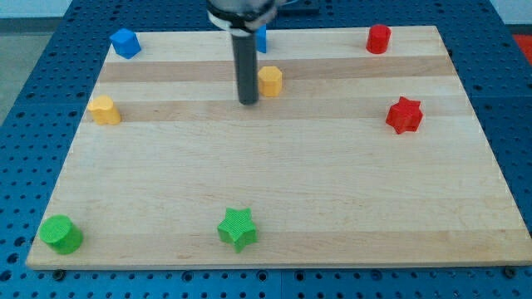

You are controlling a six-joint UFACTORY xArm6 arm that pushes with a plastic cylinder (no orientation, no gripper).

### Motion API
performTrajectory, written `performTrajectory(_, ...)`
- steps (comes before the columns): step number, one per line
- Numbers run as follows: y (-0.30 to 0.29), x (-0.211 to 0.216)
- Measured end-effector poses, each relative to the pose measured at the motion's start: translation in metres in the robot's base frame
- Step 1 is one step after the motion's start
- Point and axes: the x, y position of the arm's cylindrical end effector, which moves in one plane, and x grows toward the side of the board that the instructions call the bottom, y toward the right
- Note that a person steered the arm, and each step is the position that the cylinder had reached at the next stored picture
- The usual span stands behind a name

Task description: Put the yellow hexagon on the bottom right of the board

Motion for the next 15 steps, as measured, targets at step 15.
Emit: performTrajectory(15, 0.145, 0.116)
